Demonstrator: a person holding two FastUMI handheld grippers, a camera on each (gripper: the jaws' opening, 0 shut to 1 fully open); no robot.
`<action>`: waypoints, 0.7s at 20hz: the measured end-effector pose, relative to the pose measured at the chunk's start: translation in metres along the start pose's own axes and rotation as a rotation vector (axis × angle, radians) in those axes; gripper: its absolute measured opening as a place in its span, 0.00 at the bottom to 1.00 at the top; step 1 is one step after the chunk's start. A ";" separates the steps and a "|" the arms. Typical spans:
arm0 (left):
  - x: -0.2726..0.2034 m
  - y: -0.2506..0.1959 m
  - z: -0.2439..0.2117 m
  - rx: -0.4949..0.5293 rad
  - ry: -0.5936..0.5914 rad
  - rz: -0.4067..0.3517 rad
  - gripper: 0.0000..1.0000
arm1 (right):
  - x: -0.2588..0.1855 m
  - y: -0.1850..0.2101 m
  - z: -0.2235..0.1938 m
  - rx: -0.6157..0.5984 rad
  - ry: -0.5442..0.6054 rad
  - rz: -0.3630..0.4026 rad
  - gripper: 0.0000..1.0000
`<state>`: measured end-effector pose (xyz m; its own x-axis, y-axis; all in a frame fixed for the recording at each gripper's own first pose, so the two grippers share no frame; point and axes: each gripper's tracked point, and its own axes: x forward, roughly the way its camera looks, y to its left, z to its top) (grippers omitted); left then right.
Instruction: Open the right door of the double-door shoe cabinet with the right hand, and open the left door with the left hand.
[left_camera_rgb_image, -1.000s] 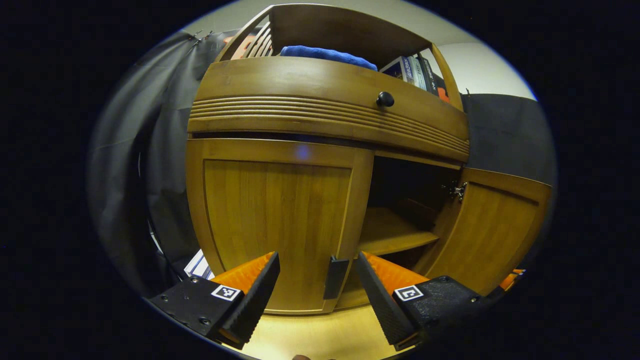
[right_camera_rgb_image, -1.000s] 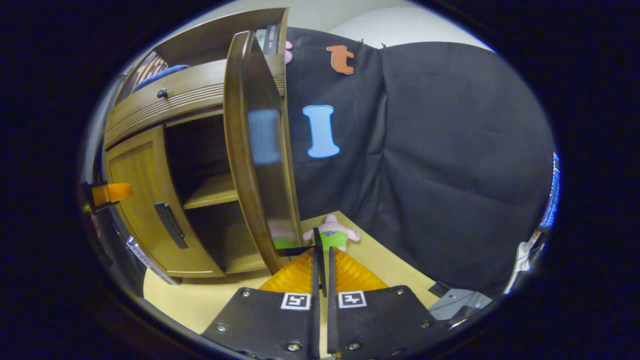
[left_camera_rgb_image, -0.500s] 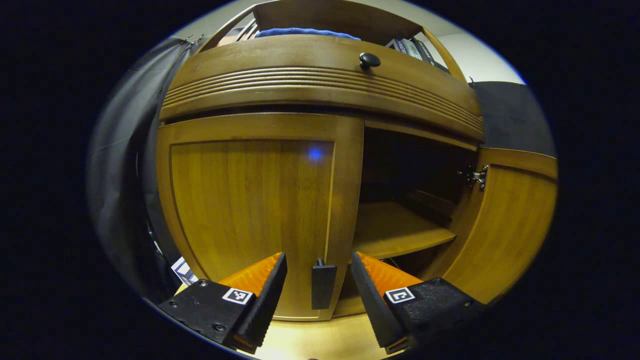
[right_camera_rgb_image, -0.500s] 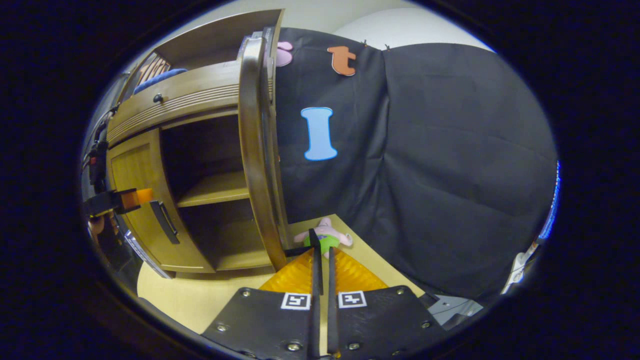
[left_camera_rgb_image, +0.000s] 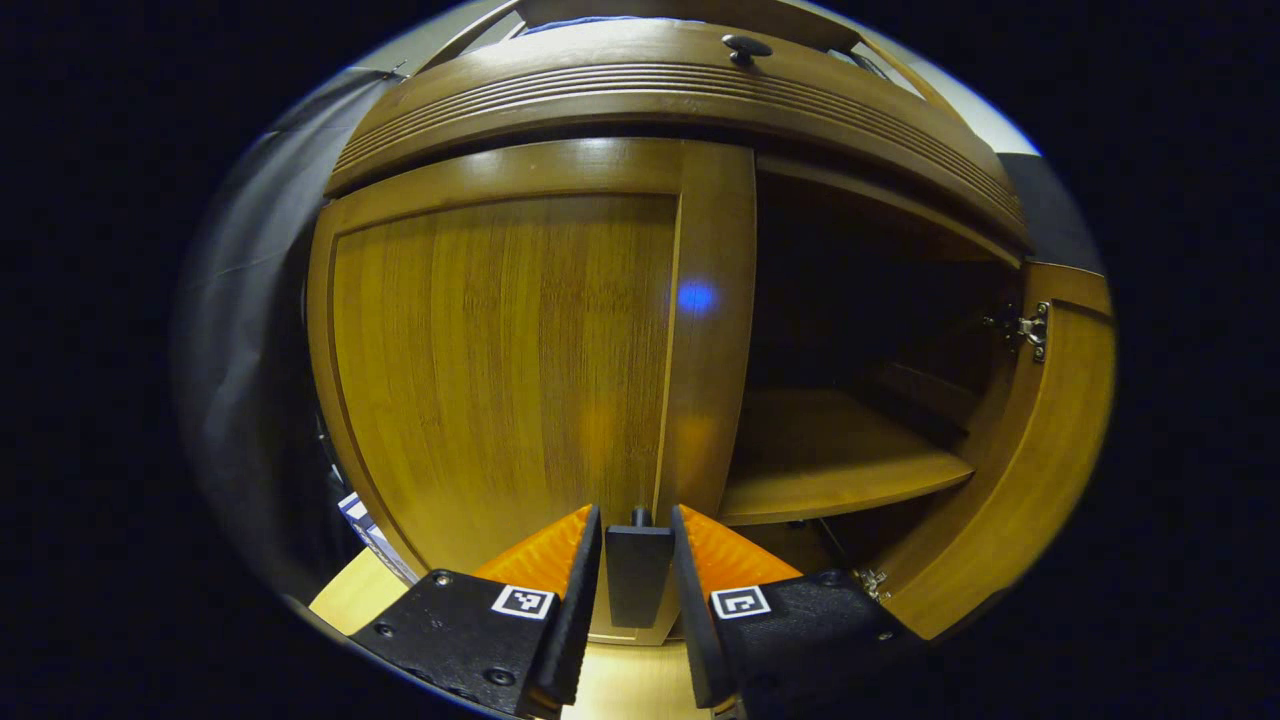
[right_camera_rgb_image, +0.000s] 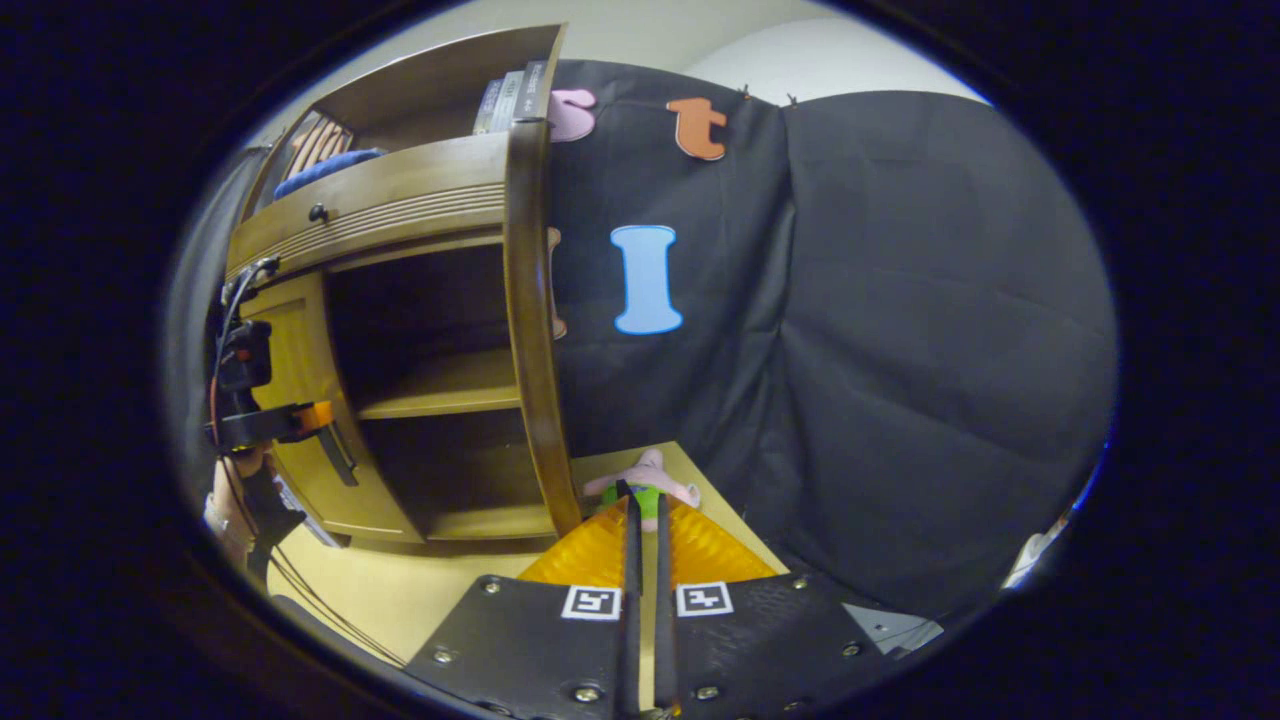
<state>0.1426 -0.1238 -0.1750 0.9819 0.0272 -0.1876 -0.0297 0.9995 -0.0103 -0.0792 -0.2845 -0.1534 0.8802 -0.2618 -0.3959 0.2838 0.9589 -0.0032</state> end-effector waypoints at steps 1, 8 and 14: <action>0.001 0.000 -0.001 -0.004 -0.002 0.004 0.43 | 0.001 0.000 0.001 -0.001 0.002 0.012 0.06; 0.003 0.005 0.002 0.016 -0.035 0.069 0.33 | 0.005 -0.022 0.018 0.074 -0.004 0.081 0.06; -0.009 0.008 0.002 -0.020 -0.047 0.137 0.32 | 0.009 -0.052 0.038 0.044 -0.044 0.065 0.07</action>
<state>0.1336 -0.1164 -0.1715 0.9761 0.1645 -0.1422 -0.1673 0.9859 -0.0074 -0.0714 -0.3405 -0.1215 0.9129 -0.2049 -0.3529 0.2413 0.9685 0.0618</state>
